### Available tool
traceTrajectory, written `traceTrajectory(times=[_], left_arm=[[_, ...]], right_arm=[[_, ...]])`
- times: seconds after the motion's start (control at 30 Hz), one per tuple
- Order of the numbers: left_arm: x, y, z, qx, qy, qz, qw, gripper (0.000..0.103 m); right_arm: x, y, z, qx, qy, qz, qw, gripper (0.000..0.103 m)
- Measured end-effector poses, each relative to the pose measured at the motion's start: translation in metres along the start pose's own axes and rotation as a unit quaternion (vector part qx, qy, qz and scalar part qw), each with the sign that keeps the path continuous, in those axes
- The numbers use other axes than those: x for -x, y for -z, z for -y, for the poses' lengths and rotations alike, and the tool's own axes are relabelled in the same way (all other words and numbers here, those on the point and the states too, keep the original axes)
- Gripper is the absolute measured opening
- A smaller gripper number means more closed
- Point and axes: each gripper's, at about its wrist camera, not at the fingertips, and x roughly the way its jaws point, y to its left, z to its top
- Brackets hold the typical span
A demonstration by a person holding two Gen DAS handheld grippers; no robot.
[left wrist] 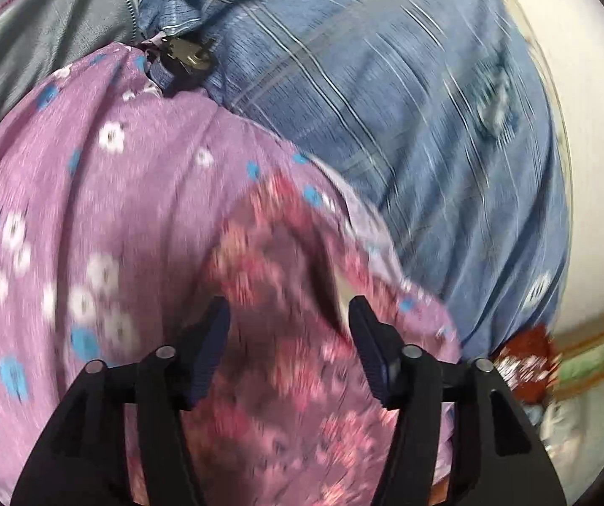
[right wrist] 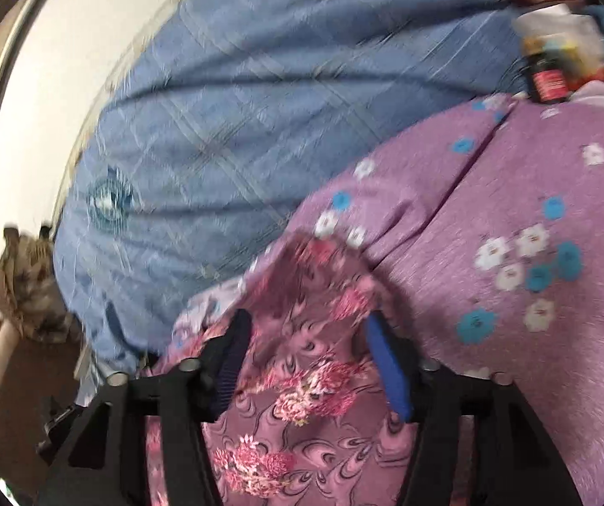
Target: Fold small clothes
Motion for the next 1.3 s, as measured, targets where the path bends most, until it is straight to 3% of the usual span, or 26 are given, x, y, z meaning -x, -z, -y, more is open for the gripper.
traceTrajectory(times=[0.13, 0.2, 0.33, 0.43, 0.47, 0.5, 0.57, 0.63, 0.67, 0.7, 0.77, 0.8, 0.87, 0.93, 0.97, 1.0, 1.03, 1.07, 1.1, 1.13, 1.2, 1.3], left_arm=[[-0.038, 0.023, 0.020, -0.082, -0.021, -0.058, 0.9947, 0.059], [-0.051, 0.031, 0.019, -0.100, -0.049, -0.063, 0.9917, 0.059], [-0.051, 0.035, 0.023, -0.123, -0.060, -0.061, 0.9887, 0.059], [-0.051, 0.032, 0.019, -0.118, -0.046, -0.069, 0.9896, 0.059], [-0.051, 0.029, 0.016, -0.116, -0.041, -0.071, 0.9899, 0.059], [-0.051, 0.027, 0.014, -0.112, -0.036, -0.073, 0.9904, 0.059], [-0.053, 0.024, 0.013, -0.103, -0.028, -0.073, 0.9916, 0.059], [-0.053, 0.023, 0.015, -0.103, -0.028, -0.072, 0.9917, 0.059], [-0.053, 0.022, 0.017, -0.106, -0.031, -0.070, 0.9914, 0.059], [-0.055, 0.019, 0.017, -0.111, -0.036, -0.066, 0.9909, 0.059], [-0.058, 0.017, 0.020, -0.119, -0.044, -0.063, 0.9899, 0.059], [-0.059, 0.018, 0.022, -0.126, -0.049, -0.062, 0.9889, 0.059], [-0.060, 0.019, 0.024, -0.135, -0.052, -0.063, 0.9875, 0.059], [-0.060, 0.017, 0.022, -0.132, -0.046, -0.064, 0.9881, 0.059], [-0.059, 0.017, 0.020, -0.128, -0.042, -0.065, 0.9887, 0.059], [-0.058, 0.016, 0.019, -0.125, -0.041, -0.065, 0.9892, 0.059], [-0.056, 0.015, 0.019, -0.125, -0.042, -0.063, 0.9893, 0.059], [-0.055, 0.015, 0.019, -0.127, -0.047, -0.058, 0.9891, 0.059], [-0.054, 0.015, 0.020, -0.129, -0.051, -0.053, 0.9890, 0.059], [-0.051, 0.014, 0.021, -0.132, -0.059, -0.044, 0.9885, 0.059], [-0.048, 0.015, 0.023, -0.136, -0.065, -0.037, 0.9878, 0.059], [-0.049, 0.015, 0.022, -0.133, -0.071, -0.035, 0.9879, 0.059]], right_arm=[[-0.027, 0.016, -0.031, 0.053, -0.013, -0.052, 0.997, 0.038], [-0.037, 0.021, -0.047, 0.080, -0.017, -0.066, 0.994, 0.038], [-0.062, 0.022, -0.077, 0.107, -0.018, -0.102, 0.989, 0.042], [-0.080, 0.020, -0.108, 0.136, -0.030, -0.122, 0.983, 0.057], [-0.085, 0.020, -0.118, 0.145, -0.034, -0.131, 0.980, 0.072], [-0.094, 0.024, -0.131, 0.157, -0.039, -0.158, 0.974, 0.079], [-0.106, 0.035, -0.149, 0.172, -0.060, -0.193, 0.964, 0.081], [-0.115, 0.047, -0.166, 0.213, -0.043, -0.207, 0.954, 0.075], [-0.125, 0.056, -0.177, 0.250, -0.015, -0.217, 0.944, 0.060], [-0.133, 0.060, -0.182, 0.268, 0.006, -0.221, 0.938, 0.031], [-0.167, 0.055, -0.177, 0.269, 0.077, -0.228, 0.933, 0.011], [-0.182, 0.044, -0.168, 0.249, 0.096, -0.221, 0.938, 0.002], [-0.201, 0.010, -0.143, 0.181, 0.144, -0.175, 0.957, 0.000], [-0.189, -0.018, -0.121, 0.109, 0.143, -0.118, 0.977, 0.000], [-0.174, -0.028, -0.112, 0.078, 0.134, -0.091, 0.984, 0.011], [-0.159, -0.033, -0.108, 0.065, 0.124, -0.079, 0.987, 0.016], [-0.145, -0.037, -0.104, 0.062, 0.105, -0.076, 0.990, 0.031], [-0.131, -0.041, -0.099, 0.063, 0.084, -0.075, 0.992, 0.056], [-0.109, -0.047, -0.091, 0.068, 0.076, -0.059, 0.993, 0.065], [-0.092, -0.054, -0.083, 0.070, 0.087, -0.036, 0.993, 0.071], [-0.063, -0.070, -0.060, 0.060, 0.113, -0.005, 0.992, 0.074], [-0.045, -0.089, -0.026, 0.029, 0.123, -0.023, 0.992, 0.073]])
